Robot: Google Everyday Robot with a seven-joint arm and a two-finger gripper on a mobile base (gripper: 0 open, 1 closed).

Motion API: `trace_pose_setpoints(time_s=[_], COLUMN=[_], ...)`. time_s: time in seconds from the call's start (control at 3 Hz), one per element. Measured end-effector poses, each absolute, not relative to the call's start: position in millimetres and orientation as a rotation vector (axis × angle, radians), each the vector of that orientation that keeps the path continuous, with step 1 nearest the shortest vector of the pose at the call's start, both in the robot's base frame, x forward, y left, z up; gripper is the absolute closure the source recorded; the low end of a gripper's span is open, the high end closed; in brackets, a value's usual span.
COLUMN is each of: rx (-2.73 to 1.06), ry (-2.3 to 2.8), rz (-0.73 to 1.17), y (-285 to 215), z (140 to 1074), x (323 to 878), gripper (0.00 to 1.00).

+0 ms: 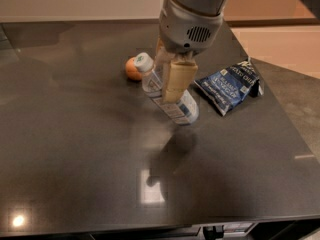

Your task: Knock blue plastic bottle over

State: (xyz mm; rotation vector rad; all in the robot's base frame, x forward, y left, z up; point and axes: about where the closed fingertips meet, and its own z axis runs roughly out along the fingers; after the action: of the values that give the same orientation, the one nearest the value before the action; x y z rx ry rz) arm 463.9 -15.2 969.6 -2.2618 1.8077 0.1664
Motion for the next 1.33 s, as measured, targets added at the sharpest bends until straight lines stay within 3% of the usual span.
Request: trace_pose_setpoints(time_s=[0.33, 0.67, 1.33], rx=[-2.4, -2.526, -2.667], ry=[1.743, 1.698, 1.649], rz=[0.137, 0.097, 0.056], y=[-7, 2, 14], z=[956, 934, 903], x=[460, 460, 458], gripper=[1.0, 0.82, 0.35])
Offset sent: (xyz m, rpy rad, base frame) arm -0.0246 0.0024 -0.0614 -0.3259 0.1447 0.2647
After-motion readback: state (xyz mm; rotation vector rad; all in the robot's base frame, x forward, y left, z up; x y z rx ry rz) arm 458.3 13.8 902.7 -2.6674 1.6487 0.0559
